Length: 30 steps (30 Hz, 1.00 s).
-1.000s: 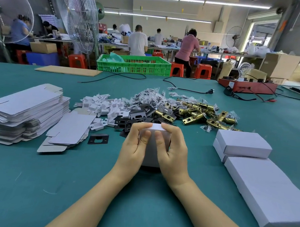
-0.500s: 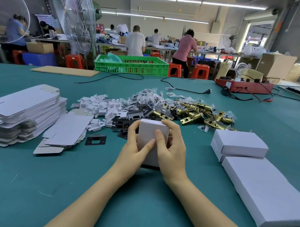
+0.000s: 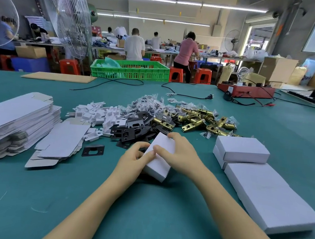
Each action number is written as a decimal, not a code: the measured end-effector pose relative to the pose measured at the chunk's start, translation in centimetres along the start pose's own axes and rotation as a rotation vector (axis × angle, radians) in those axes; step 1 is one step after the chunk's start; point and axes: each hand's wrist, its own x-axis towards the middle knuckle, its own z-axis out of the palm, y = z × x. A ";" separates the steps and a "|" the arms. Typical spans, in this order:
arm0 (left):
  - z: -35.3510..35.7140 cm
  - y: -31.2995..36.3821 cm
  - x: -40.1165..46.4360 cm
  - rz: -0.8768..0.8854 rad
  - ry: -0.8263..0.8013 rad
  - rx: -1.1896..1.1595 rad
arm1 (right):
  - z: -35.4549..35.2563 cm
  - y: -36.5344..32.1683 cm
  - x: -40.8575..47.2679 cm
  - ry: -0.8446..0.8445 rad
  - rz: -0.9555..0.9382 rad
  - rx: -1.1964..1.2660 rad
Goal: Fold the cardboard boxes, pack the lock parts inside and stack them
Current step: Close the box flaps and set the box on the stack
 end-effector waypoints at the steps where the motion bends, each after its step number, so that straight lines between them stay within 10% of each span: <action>1: 0.0 0.0 0.1 -0.010 0.002 0.002 | -0.4 0.3 0.1 -0.070 0.002 0.019; 6: 0.0 0.3 -0.1 -0.038 0.021 0.017 | -1.4 1.1 -0.1 -0.307 -0.004 -0.103; 20: 0.4 0.6 0.3 -0.097 0.012 -0.288 | -8.1 -2.7 -1.9 -0.160 0.112 -0.420; 30: 0.4 0.2 0.3 -0.082 -0.020 -0.204 | -18.3 0.8 -5.7 -0.107 0.597 -0.690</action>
